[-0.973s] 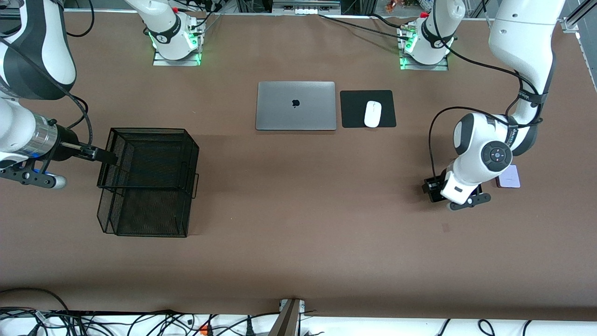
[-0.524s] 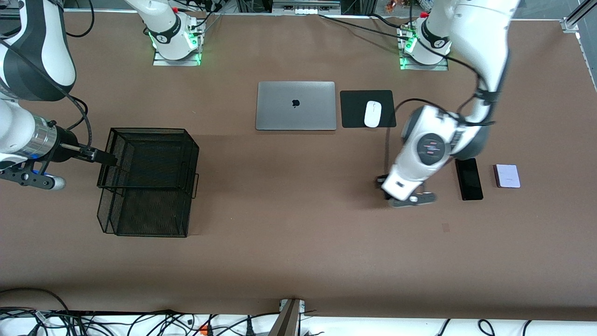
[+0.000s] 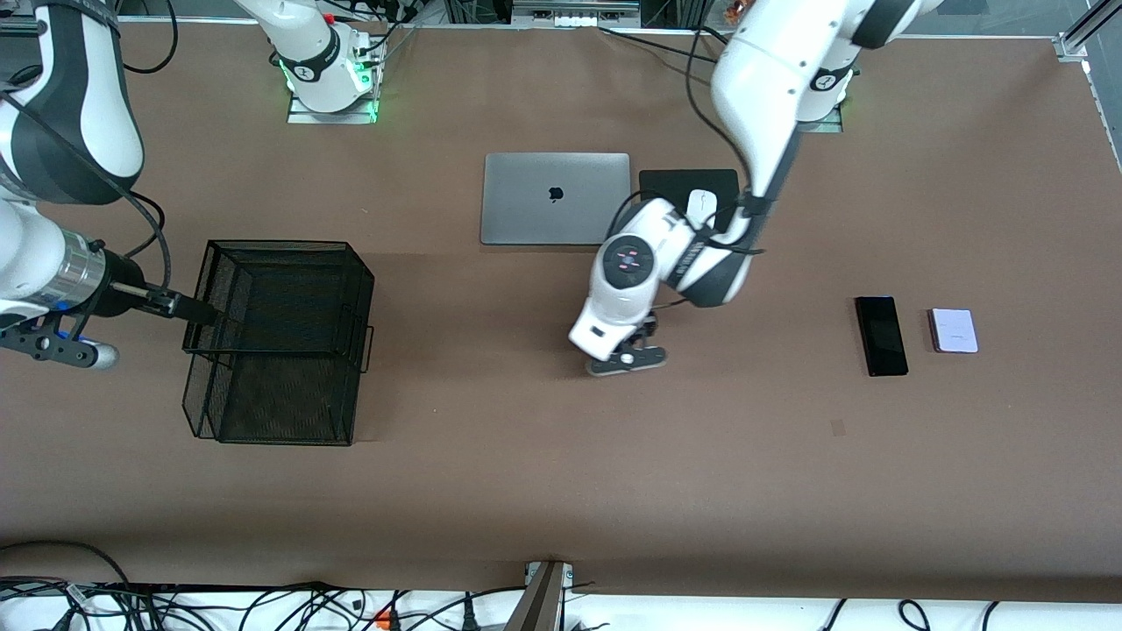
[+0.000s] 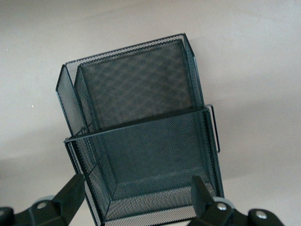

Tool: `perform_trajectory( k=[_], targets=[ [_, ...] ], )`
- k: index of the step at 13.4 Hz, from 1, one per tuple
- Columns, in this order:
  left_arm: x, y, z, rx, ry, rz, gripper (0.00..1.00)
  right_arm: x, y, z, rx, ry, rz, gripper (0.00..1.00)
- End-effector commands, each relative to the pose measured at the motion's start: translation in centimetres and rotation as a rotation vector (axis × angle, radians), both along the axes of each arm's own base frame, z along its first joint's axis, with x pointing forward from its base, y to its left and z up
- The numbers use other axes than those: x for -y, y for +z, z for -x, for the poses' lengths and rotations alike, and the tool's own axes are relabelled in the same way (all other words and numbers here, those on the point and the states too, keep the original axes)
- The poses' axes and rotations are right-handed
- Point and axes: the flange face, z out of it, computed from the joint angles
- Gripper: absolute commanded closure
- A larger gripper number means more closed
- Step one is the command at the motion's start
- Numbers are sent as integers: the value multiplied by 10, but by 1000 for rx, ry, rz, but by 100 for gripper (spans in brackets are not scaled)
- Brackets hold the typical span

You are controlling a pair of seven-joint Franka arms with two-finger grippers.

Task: Place phones with both arms
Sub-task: 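Carry the flip phone with the left gripper and set it beside the laptop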

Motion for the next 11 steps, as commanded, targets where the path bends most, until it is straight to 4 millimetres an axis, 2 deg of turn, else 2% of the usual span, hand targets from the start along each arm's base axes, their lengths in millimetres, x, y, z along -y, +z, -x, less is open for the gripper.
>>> perform_trajectory(
  k=[1,3,5,6,7,8,9,10,11],
  targets=[
    [32,-2,-2,58,-25,43,100,4,6,-1,20,0,-3,0],
    [54,-14,15,83,-67,47,100,4,6,-2,22,17,-1,0],
    [60,-16,21,88,-83,41,99,4,4,-2,17,34,-3,0],
    [60,-17,21,88,-80,42,95,5,4,-2,18,34,-3,0],
    [61,-18,22,88,-65,40,85,5,3,-2,16,46,-4,0],
    [62,-22,24,86,-62,35,56,5,2,-2,14,55,-6,0],
    [64,-24,27,84,-63,33,10,6,2,-2,15,53,-6,0],
    [65,-23,27,86,-62,34,0,6,2,-2,12,54,-6,0],
    [64,-20,25,90,-61,36,0,5,1,-1,11,55,-6,0]
  ],
)
